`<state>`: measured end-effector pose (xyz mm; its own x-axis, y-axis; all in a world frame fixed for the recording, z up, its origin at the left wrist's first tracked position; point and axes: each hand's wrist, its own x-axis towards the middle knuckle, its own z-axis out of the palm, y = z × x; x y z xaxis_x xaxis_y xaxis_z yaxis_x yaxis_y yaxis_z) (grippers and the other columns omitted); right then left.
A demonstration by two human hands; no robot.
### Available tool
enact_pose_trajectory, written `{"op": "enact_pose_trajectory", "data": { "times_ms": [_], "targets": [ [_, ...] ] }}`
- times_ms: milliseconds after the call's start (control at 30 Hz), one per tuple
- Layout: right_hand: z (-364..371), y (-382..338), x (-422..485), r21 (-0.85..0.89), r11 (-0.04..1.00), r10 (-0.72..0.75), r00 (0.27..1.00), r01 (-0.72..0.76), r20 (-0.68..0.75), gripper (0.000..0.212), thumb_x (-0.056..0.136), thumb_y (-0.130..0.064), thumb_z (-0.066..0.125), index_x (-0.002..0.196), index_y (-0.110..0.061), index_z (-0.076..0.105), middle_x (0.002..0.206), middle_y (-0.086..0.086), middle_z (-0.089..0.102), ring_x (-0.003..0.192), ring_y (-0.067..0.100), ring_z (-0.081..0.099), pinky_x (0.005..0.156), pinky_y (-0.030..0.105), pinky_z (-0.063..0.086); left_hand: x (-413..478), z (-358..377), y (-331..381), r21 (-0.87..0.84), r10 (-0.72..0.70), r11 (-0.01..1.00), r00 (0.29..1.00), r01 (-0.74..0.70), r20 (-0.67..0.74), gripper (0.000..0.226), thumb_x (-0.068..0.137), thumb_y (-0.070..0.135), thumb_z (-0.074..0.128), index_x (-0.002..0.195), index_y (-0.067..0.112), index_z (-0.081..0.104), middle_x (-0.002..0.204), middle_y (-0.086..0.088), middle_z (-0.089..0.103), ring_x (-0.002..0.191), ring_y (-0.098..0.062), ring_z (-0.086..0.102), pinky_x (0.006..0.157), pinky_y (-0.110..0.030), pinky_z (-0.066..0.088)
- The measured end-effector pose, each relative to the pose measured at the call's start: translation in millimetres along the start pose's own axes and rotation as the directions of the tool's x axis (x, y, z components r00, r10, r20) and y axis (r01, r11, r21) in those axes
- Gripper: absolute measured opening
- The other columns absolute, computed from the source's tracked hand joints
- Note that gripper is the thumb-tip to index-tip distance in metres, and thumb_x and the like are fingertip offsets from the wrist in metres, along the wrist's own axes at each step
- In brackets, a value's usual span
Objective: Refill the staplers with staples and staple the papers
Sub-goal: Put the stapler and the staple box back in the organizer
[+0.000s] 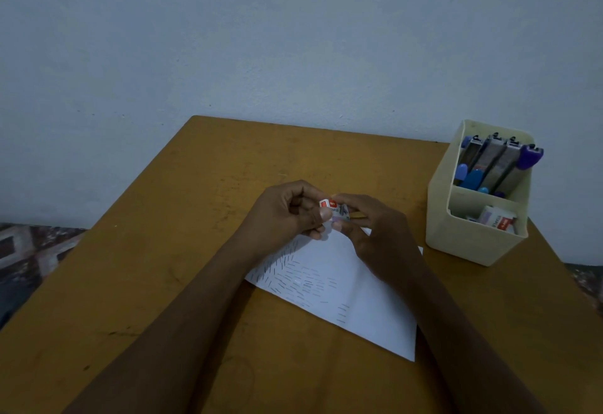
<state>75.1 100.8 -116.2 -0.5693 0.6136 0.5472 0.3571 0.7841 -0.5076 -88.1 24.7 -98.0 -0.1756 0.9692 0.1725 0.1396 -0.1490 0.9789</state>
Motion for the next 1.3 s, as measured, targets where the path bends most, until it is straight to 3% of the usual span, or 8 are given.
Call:
{"op": "enact_pose_trajectory", "data": {
  "times_ms": [267,433,500,633,733,900,1100,1300],
  "targets": [
    [-9,-6,-1,-0.004,0.999,0.041,0.998,-0.041,0.050,0.044,0.081,-0.033,0.065,0.117,-0.008,0.063,0.114,0.008,0.067,0.096,0.009,0.061,0.081,0.010,0.043,2,5,-4,0.322,0.073,0.945,0.997,-0.063,-0.019,0.029,0.077,0.026,0.079,0.103,0.024,0.069,0.097,0.011,0.068,0.076,-0.007,0.067,0.071,-0.028,0.059],
    [-38,-13,2,-0.184,0.981,-0.031,0.987,0.060,0.159,0.044,0.088,-0.031,0.045,0.102,0.004,0.067,0.099,0.019,0.070,0.079,0.025,0.069,0.070,0.027,0.057,8,14,14,0.350,0.109,0.931,0.994,-0.100,-0.008,0.026,0.083,0.018,0.074,0.107,0.019,0.068,0.095,0.007,0.068,0.071,-0.005,0.066,0.064,-0.025,0.059],
    [-61,-17,-1,-0.195,0.981,0.005,0.995,0.014,0.096,0.034,0.088,-0.022,0.048,0.094,0.006,0.068,0.088,0.020,0.070,0.068,0.025,0.067,0.058,0.031,0.058,13,22,29,0.368,0.151,0.919,0.989,-0.139,-0.002,0.026,0.084,0.020,0.073,0.109,0.017,0.068,0.095,0.008,0.068,0.070,-0.005,0.067,0.062,-0.022,0.057],
    [-106,-8,-15,-0.146,0.964,0.193,0.961,-0.224,-0.198,0.021,0.087,-0.013,0.062,0.107,-0.009,0.066,0.101,0.003,0.068,0.083,0.007,0.056,0.069,0.006,0.041,24,54,57,0.428,0.262,0.865,0.963,-0.262,0.059,0.030,0.085,0.027,0.071,0.113,0.019,0.066,0.101,0.007,0.068,0.081,-0.005,0.065,0.070,-0.018,0.055],
    [-131,-1,-23,-0.157,0.948,0.226,0.932,-0.278,-0.285,0.018,0.084,-0.008,0.063,0.101,-0.010,0.068,0.101,0.004,0.069,0.083,0.007,0.055,0.071,0.009,0.040,33,83,75,0.486,0.360,0.791,0.925,-0.373,0.124,0.032,0.085,0.026,0.071,0.115,0.015,0.066,0.100,0.007,0.065,0.081,-0.003,0.061,0.069,-0.008,0.049],
    [-150,17,-33,-0.214,0.932,0.220,0.925,-0.293,-0.309,0.015,0.082,-0.001,0.065,0.097,-0.001,0.068,0.097,0.014,0.070,0.080,0.010,0.053,0.072,0.011,0.038,56,121,82,0.654,0.393,0.600,0.882,-0.460,0.261,0.030,0.087,0.037,0.065,0.110,0.019,0.067,0.093,0.003,0.064,0.079,-0.010,0.054,0.069,-0.030,0.048],
    [-144,35,-36,-0.205,0.923,0.254,0.915,-0.327,-0.313,0.018,0.082,-0.004,0.065,0.099,0.002,0.068,0.099,0.017,0.070,0.087,0.027,0.063,0.081,0.025,0.044,68,142,74,0.821,0.211,0.411,0.917,-0.398,0.339,0.042,0.089,0.041,0.062,0.123,0.016,0.062,0.101,-0.004,0.062,0.081,-0.013,0.047,0.065,-0.026,0.034],
    [-145,38,-38,-0.198,0.918,0.260,0.899,-0.343,-0.352,0.018,0.081,-0.005,0.067,0.098,0.002,0.068,0.098,0.017,0.070,0.086,0.028,0.064,0.077,0.022,0.043,70,148,62,0.822,0.209,0.414,0.920,-0.391,0.332,0.053,0.087,0.042,0.064,0.133,0.020,0.053,0.110,-0.001,0.059,0.084,-0.010,0.045,0.061,-0.020,0.033]
  ]
}}
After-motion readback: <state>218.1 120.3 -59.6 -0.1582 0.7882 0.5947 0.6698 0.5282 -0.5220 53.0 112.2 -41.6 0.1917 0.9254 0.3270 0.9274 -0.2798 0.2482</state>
